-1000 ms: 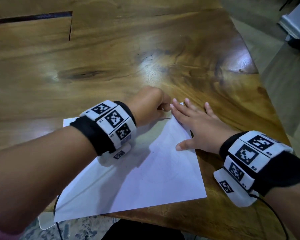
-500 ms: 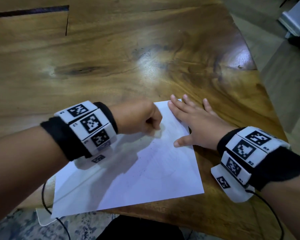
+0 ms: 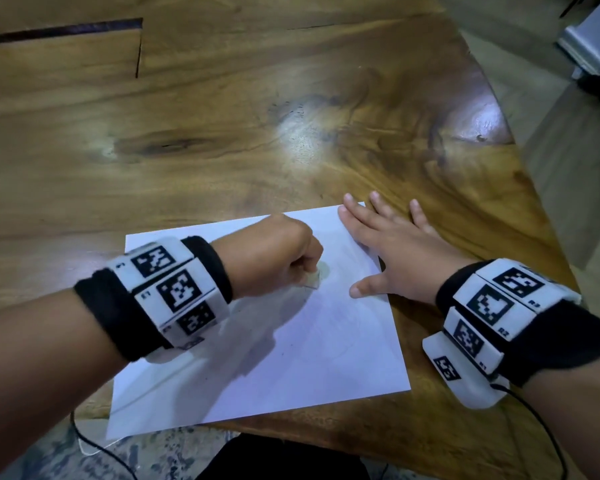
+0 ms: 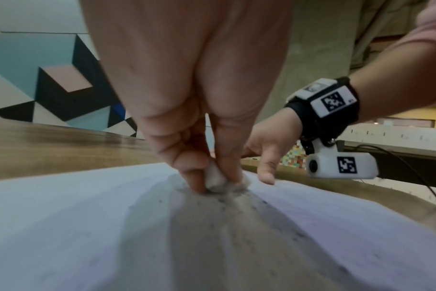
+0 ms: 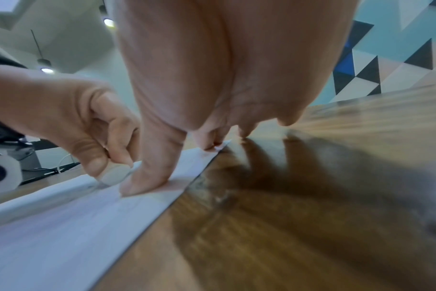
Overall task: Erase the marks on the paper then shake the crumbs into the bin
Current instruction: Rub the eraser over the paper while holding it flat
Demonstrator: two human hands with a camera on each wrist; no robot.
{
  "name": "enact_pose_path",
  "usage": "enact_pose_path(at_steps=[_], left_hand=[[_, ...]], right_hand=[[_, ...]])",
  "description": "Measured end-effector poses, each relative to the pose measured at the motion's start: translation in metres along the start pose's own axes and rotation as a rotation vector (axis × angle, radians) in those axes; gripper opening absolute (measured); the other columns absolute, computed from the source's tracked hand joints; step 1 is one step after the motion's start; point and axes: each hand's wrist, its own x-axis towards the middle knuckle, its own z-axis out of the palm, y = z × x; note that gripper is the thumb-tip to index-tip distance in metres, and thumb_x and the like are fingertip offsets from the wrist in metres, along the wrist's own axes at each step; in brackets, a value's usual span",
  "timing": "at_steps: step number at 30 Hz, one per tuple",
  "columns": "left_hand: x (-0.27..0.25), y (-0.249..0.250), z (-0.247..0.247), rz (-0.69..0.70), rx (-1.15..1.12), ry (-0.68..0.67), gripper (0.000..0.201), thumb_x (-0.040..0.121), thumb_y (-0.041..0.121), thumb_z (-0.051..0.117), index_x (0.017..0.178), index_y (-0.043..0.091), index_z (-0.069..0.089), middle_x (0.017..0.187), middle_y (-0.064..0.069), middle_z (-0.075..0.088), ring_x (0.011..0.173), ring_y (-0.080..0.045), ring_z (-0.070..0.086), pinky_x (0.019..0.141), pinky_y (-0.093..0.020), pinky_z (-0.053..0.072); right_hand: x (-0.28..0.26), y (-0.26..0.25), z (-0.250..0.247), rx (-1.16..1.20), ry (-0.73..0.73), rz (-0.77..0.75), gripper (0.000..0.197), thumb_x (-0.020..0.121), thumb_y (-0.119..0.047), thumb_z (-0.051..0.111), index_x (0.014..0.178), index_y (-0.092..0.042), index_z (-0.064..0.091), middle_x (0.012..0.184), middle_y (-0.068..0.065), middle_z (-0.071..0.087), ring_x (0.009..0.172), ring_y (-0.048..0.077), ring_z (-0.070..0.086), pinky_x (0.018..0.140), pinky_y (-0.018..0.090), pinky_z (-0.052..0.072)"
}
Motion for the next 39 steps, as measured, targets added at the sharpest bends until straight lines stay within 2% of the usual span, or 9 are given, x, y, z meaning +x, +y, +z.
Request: enact_pose_path(at_steps=[5,8,11,13,19,24,28,34,39], left_hand=[[-0.005,0.001,0.007,0.007,0.007,0.094,0.003,0.076,0.011,0.061,0.074,0.01,0.06,0.074,-0.001,0.051,0.074,-0.022,0.05,0.063,-0.029,0.036],[-0.005,0.002,0.005,-0.039,-0.008,0.081,0.002,0.076,0.012,0.063,0.077,0.012,0.064,0.077,0.001,0.059,0.075,-0.02,0.052,0.066,-0.03,0.044],[0.009,0.004,-0.008,-0.069,-0.026,0.06,0.008,0.071,0.013,0.069,0.078,0.017,0.07,0.069,0.006,0.061,0.065,-0.011,0.05,0.056,-0.009,0.036],[0.026,0.008,-0.019,-0.098,-0.075,0.119,0.011,0.068,0.016,0.074,0.078,0.016,0.07,0.065,0.006,0.058,0.059,-0.01,0.05,0.049,-0.005,0.032],[0.046,0.014,-0.015,-0.085,-0.052,0.23,0.012,0.076,0.02,0.068,0.081,0.009,0.065,0.074,0.0,0.058,0.07,-0.017,0.05,0.052,-0.012,0.03],[0.028,0.01,-0.007,-0.001,-0.071,-0.062,0.008,0.075,0.015,0.068,0.082,0.014,0.066,0.084,-0.002,0.066,0.076,-0.018,0.056,0.067,-0.025,0.042],[0.045,0.014,-0.016,-0.048,-0.059,0.202,0.007,0.077,0.015,0.065,0.082,0.01,0.065,0.076,-0.002,0.06,0.072,-0.017,0.052,0.055,-0.02,0.034],[0.037,0.019,-0.002,0.036,-0.047,0.003,0.007,0.076,0.018,0.067,0.082,0.014,0.066,0.076,0.002,0.061,0.069,-0.013,0.051,0.058,-0.019,0.037],[0.052,0.017,-0.012,-0.049,-0.05,0.178,0.007,0.078,0.014,0.065,0.084,0.011,0.065,0.08,0.0,0.058,0.077,-0.02,0.057,0.06,-0.021,0.037]], right_hand=[[-0.007,0.006,0.0,0.015,0.044,0.028,0.109,0.068,-0.058,0.066,0.145,-0.037,-0.009,0.149,-0.027,-0.02,0.133,0.002,-0.03,0.11,0.046,-0.019],[-0.013,0.009,0.001,0.011,0.03,0.05,0.113,0.065,-0.058,0.069,0.144,-0.039,-0.009,0.138,-0.033,-0.025,0.127,-0.003,-0.032,0.11,0.048,-0.018],[-0.014,0.009,0.001,0.017,0.034,0.055,0.113,0.064,-0.059,0.069,0.144,-0.039,-0.008,0.134,-0.034,-0.026,0.126,-0.003,-0.032,0.11,0.05,-0.017],[-0.014,0.009,0.001,0.024,0.035,0.052,0.113,0.064,-0.059,0.069,0.144,-0.039,-0.008,0.133,-0.035,-0.026,0.127,-0.002,-0.032,0.11,0.05,-0.017],[-0.013,0.011,0.002,0.028,0.037,0.06,0.113,0.063,-0.06,0.069,0.144,-0.04,-0.008,0.133,-0.036,-0.026,0.136,0.004,-0.03,0.109,0.053,-0.017],[-0.013,0.012,0.003,0.021,0.046,0.065,0.114,0.063,-0.061,0.069,0.144,-0.04,-0.008,0.148,-0.031,-0.018,0.138,0.007,-0.028,0.109,0.055,-0.017],[-0.013,0.012,0.003,0.031,0.062,0.065,0.114,0.061,-0.061,0.07,0.144,-0.041,-0.006,0.149,-0.031,-0.015,0.138,0.007,-0.028,0.109,0.055,-0.018],[-0.012,0.012,0.003,0.023,0.064,0.069,0.115,0.06,-0.061,0.071,0.144,-0.04,-0.005,0.15,-0.03,-0.014,0.139,0.009,-0.028,0.108,0.057,-0.017],[-0.013,0.012,0.003,0.026,0.064,0.07,0.114,0.061,-0.061,0.07,0.144,-0.041,-0.006,0.15,-0.03,-0.014,0.138,0.009,-0.028,0.109,0.057,-0.017]])
